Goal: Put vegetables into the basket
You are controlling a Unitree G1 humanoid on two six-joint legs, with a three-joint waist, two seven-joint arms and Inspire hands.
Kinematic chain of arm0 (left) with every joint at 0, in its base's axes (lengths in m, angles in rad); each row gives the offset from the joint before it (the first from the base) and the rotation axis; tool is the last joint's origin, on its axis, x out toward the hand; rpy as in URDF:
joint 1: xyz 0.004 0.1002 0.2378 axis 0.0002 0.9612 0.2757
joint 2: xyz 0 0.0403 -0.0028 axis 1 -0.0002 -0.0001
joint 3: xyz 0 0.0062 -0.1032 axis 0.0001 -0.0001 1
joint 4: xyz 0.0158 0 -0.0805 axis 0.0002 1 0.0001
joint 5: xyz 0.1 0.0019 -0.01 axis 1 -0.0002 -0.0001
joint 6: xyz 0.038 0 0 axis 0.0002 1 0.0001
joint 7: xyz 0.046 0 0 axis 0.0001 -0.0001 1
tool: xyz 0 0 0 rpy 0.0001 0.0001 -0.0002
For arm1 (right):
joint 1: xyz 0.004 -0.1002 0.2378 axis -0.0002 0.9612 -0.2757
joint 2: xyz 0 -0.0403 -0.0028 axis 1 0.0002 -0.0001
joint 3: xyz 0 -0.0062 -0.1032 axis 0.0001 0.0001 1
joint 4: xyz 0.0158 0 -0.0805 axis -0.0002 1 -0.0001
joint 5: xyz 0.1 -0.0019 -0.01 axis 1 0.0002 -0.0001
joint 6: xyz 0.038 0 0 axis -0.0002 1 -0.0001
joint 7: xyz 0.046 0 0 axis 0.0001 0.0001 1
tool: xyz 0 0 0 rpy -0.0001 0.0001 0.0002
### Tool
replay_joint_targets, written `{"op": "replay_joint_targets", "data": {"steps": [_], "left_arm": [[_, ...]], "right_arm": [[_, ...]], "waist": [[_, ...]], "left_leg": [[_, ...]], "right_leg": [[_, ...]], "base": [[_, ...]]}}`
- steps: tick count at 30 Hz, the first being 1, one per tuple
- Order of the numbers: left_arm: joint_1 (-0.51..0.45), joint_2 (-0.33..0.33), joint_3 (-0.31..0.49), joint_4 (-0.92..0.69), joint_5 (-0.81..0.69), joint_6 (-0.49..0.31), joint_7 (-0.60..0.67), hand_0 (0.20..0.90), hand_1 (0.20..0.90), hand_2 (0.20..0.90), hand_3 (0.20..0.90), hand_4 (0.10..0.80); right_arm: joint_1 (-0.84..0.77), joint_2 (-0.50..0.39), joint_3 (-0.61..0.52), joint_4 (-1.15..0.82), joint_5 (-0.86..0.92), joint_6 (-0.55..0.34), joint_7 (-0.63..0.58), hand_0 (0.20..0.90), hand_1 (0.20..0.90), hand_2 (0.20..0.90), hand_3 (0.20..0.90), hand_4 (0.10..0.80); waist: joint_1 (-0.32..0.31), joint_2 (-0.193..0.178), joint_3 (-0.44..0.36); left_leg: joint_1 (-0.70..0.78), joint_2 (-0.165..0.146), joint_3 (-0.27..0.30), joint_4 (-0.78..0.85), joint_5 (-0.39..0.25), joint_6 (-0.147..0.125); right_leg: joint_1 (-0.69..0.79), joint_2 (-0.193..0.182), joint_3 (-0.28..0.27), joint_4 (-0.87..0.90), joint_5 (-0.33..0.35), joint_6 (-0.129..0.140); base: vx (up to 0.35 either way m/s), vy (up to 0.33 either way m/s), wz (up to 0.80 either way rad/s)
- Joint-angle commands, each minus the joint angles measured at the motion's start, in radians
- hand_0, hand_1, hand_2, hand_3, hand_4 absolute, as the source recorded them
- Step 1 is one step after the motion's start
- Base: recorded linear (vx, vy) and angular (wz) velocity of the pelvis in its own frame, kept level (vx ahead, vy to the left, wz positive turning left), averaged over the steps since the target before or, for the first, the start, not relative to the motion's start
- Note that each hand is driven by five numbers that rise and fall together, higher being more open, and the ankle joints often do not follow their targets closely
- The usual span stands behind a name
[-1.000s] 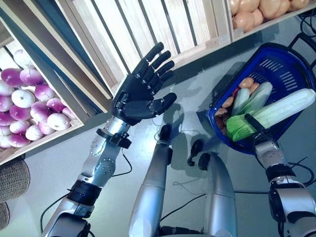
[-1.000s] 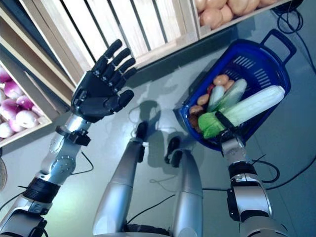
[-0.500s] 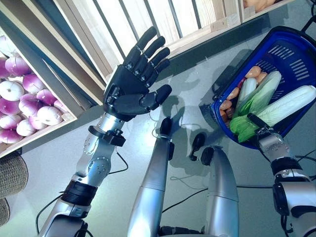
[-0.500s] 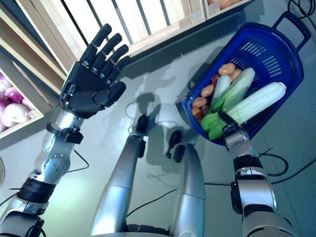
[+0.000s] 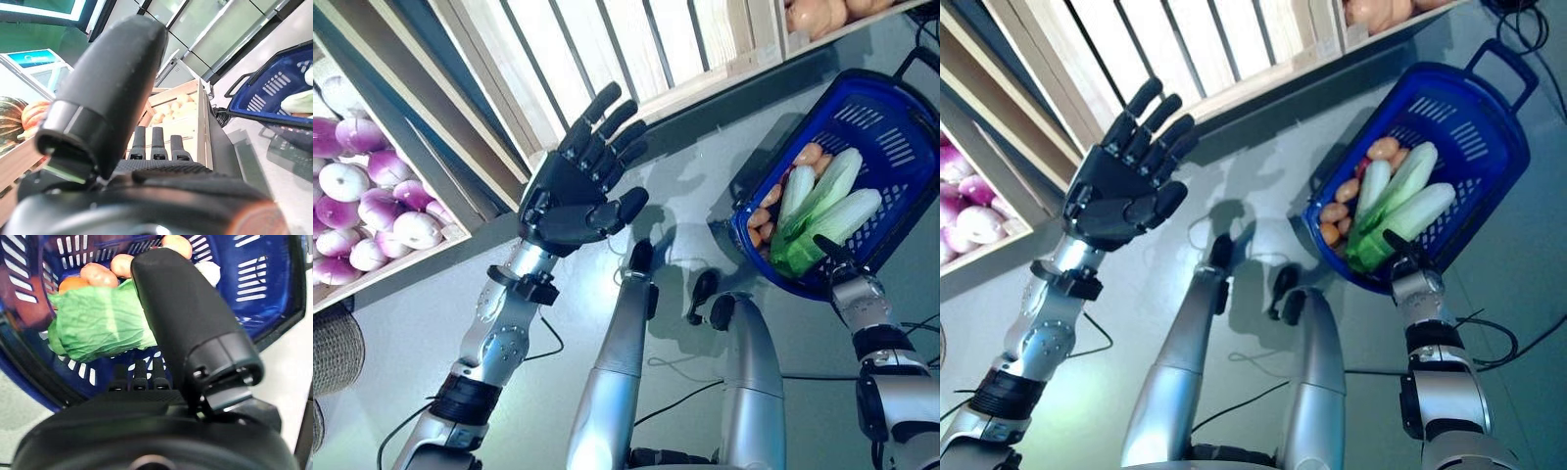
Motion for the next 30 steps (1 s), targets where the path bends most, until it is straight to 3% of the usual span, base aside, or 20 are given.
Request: {"op": "replay_joint_targets", "data": {"steps": [1,7,10,13,15,16,18,20,24,28,30], "left_arm": [[-0.037,-0.022,0.049,-0.169,-0.038,-0.051,-0.101,0.900,0.900,0.900,0.900,0.800],[-0.023,-0.015,0.056,-0.121,0.020,-0.011,-0.087,0.900,0.900,0.900,0.900,0.800],[0.027,-0.019,0.047,-0.079,0.049,0.048,-0.095,0.900,0.900,0.900,0.900,0.800],[0.069,-0.030,0.026,-0.031,0.095,0.056,-0.074,0.900,0.900,0.900,0.900,0.800],[0.090,-0.037,0.013,0.012,0.122,0.036,-0.056,0.900,0.900,0.900,0.900,0.800],[0.118,-0.042,0.008,0.034,0.177,0.024,-0.037,0.900,0.900,0.900,0.900,0.800],[0.152,-0.059,-0.006,0.056,0.188,0.030,-0.024,0.900,0.900,0.900,0.900,0.800],[0.206,-0.082,-0.007,0.116,0.268,0.029,-0.026,0.900,0.900,0.900,0.900,0.800],[0.265,-0.081,-0.037,0.231,0.370,0.079,-0.010,0.900,0.900,0.900,0.900,0.800],[0.267,-0.069,-0.116,0.446,0.555,0.034,0.027,0.900,0.900,0.900,0.900,0.800],[0.271,-0.087,-0.135,0.558,0.608,0.068,0.053,0.900,0.900,0.900,0.900,0.800]], "right_arm": [[0.034,-0.066,-0.075,-0.001,-0.006,-0.106,-0.069,0.900,0.900,0.900,0.900,0.800],[0.053,-0.004,-0.059,-0.057,-0.022,-0.190,0.013,0.900,0.900,0.900,0.900,0.800],[0.153,0.051,0.000,-0.192,-0.163,-0.219,0.059,0.900,0.900,0.900,0.900,0.800],[0.255,0.067,0.041,-0.301,-0.282,-0.237,0.136,0.900,0.900,0.900,0.900,0.800],[0.316,0.082,0.058,-0.357,-0.339,-0.265,0.168,0.900,0.900,0.900,0.900,0.800],[0.375,0.100,0.067,-0.422,-0.421,-0.310,0.175,0.900,0.900,0.900,0.900,0.800],[0.452,0.137,0.080,-0.508,-0.515,-0.317,0.183,0.900,0.900,0.900,0.900,0.800],[0.548,0.182,0.115,-0.581,-0.648,-0.290,0.245,0.900,0.900,0.900,0.900,0.800],[0.646,0.154,0.188,-0.600,-0.905,-0.203,0.315,0.900,0.900,0.900,0.900,0.800],[0.671,0.136,0.268,-0.520,-0.963,-0.137,0.400,0.900,0.900,0.900,0.900,0.800],[0.683,0.134,0.307,-0.471,-1.013,-0.094,0.421,0.900,0.900,0.900,0.900,0.800]], "waist": [[0.009,0.005,-0.003],[0.009,-0.014,-0.003],[0.002,-0.024,-0.077],[-0.017,-0.017,-0.117],[-0.029,-0.012,-0.138],[-0.040,-0.007,-0.158],[-0.057,-0.002,-0.191],[-0.082,0.000,-0.238],[-0.104,-0.004,-0.320],[-0.123,-0.001,-0.363],[-0.134,-0.002,-0.382]], "left_leg": [[0.052,-0.003,0.046,-0.020,-0.027,0.036],[0.301,0.011,0.047,-0.220,0.003,0.021],[0.428,0.013,0.053,-0.356,0.037,0.010],[0.499,0.020,0.068,-0.419,0.058,0.013],[0.549,0.022,0.068,-0.466,0.071,0.016],[0.587,0.024,0.070,-0.510,0.088,0.021],[0.640,0.030,0.072,-0.580,0.113,0.023],[0.724,0.034,0.067,-0.683,0.140,0.026],[0.840,0.045,0.082,-0.809,0.161,0.020],[0.895,0.058,0.107,-0.837,0.154,0.011],[0.923,0.064,0.124,-0.838,0.140,0.011]], "right_leg": [[0.119,0.033,-0.016,-0.145,0.178,0.008],[0.361,0.047,0.001,-0.362,0.187,0.013],[0.520,0.054,-0.027,-0.535,0.201,0.004],[0.603,0.064,-0.033,-0.619,0.216,-0.005],[0.639,0.064,-0.026,-0.652,0.224,-0.001],[0.662,0.061,-0.013,-0.682,0.239,0.010],[0.699,0.055,-0.005,-0.736,0.264,0.025],[0.763,0.045,0.012,-0.816,0.297,0.046],[0.863,0.036,0.021,-0.939,0.335,0.072],[0.907,0.026,0.023,-0.982,0.348,0.083],[0.924,0.019,0.032,-0.990,0.348,0.087]], "base": [[0.013,0.005,0.16],[0.038,0.046,-0.08],[0.087,0.120,-0.25],[0.036,0.201,-0.13],[0.034,0.160,-0.22],[0.091,0.176,-0.24],[0.107,0.168,-0.25],[0.132,0.169,-0.10],[0.156,0.119,-0.08],[0.083,0.103,-0.03],[0.055,0.110,-0.04]]}}
